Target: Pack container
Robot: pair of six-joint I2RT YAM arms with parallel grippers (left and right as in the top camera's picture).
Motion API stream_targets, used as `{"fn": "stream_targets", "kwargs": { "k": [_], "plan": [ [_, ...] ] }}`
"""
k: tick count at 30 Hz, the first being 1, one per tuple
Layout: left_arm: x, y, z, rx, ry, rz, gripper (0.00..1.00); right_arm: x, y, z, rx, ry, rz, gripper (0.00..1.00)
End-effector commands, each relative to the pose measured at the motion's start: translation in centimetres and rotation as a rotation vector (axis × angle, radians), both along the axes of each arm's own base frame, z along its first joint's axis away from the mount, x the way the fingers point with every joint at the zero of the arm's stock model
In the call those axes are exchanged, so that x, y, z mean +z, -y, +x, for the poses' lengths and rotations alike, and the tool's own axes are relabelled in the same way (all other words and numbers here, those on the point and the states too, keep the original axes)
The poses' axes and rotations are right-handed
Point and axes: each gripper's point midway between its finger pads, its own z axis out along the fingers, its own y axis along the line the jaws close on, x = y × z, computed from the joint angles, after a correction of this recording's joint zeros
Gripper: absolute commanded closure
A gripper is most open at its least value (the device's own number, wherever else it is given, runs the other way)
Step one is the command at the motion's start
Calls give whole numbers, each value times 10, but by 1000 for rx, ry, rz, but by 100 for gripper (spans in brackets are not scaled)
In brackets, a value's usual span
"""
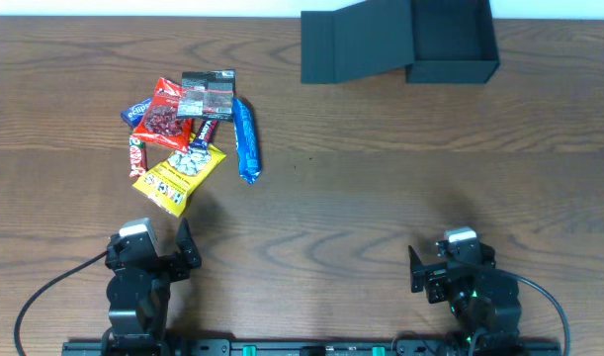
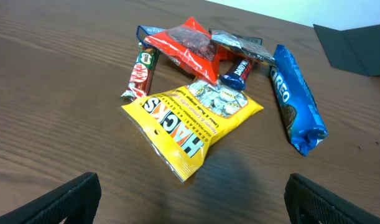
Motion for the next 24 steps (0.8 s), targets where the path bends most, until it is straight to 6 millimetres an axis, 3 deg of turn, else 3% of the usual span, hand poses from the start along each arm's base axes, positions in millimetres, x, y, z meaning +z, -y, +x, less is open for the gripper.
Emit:
{"fn": "stream_targets", "kwargs": {
  "k": [1, 24],
  "plan": [
    [-7, -3, 0, 16, -11, 9, 4, -3, 3, 0, -19, -3, 4, 1],
    [-7, -3, 0, 16, -12, 9, 5, 1, 2, 2, -18, 13, 8, 1]
  ]
}}
